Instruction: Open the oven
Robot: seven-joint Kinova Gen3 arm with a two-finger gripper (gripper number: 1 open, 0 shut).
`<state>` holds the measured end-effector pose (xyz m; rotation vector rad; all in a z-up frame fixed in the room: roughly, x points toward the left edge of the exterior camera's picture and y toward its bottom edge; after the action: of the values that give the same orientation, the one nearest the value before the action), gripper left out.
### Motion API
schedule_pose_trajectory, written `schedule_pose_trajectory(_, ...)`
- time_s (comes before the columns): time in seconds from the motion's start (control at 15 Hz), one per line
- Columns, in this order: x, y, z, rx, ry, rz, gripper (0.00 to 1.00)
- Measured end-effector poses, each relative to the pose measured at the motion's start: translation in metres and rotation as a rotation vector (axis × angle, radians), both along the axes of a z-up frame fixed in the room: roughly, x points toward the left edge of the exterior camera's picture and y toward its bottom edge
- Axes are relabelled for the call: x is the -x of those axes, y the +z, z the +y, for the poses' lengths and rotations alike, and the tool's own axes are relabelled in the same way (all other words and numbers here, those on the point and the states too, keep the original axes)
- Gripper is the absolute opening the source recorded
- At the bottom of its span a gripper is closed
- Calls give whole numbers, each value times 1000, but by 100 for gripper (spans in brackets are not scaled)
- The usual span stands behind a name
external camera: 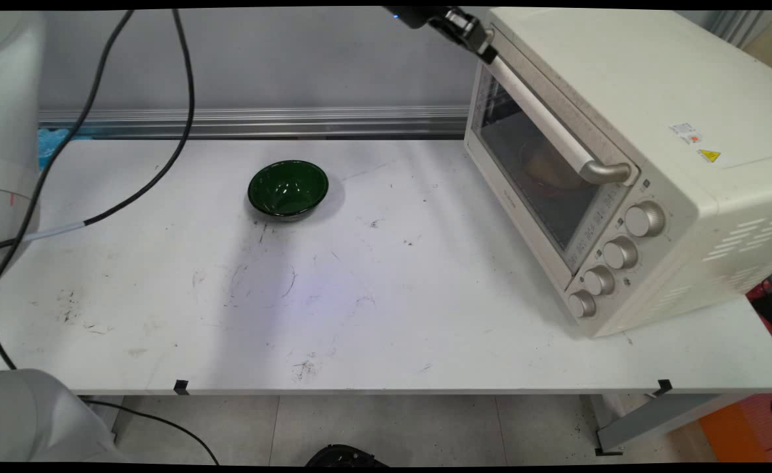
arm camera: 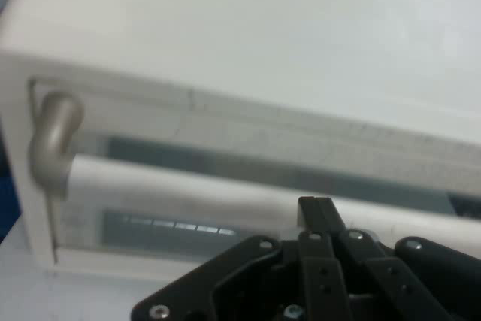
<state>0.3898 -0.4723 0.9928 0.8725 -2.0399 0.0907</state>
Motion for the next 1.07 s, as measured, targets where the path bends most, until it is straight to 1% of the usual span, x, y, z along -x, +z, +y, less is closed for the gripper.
schedule_pose_trajectory(0.4, 29, 3, -18, 2, -24, 10, 0)
schedule_pose_trajectory(1.07, 52, -11, -30, -7, -50, 5, 0)
